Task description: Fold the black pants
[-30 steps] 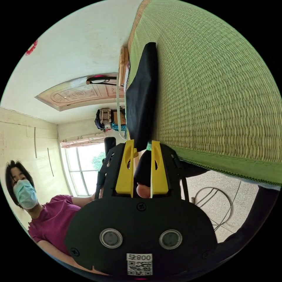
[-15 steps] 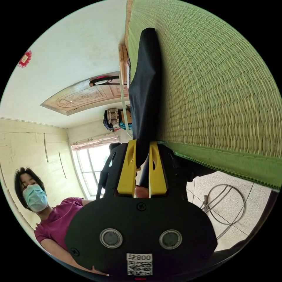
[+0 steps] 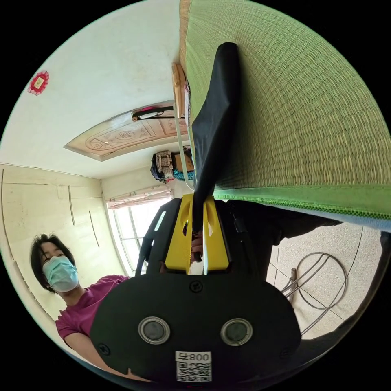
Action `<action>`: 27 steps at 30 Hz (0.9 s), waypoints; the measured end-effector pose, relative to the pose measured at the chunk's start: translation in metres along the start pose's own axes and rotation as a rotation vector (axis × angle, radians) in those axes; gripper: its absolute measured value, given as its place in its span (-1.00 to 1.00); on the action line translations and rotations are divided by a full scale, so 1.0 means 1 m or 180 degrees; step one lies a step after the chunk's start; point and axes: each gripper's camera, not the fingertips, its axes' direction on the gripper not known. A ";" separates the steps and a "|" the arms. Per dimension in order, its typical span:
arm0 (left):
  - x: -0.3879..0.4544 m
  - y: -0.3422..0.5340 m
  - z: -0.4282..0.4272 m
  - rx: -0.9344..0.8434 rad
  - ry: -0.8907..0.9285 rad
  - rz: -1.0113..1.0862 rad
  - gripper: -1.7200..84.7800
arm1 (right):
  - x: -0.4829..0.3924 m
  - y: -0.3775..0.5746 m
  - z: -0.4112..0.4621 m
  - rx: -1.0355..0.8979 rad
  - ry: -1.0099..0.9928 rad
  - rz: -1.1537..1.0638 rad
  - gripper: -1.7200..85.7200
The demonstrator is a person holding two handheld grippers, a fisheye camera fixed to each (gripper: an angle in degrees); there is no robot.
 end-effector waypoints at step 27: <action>-0.050 0.047 -0.055 0.0438 0.0328 -0.0688 -0.63 | -0.033 0.026 -0.022 0.0059 -0.0074 -0.0111 -0.92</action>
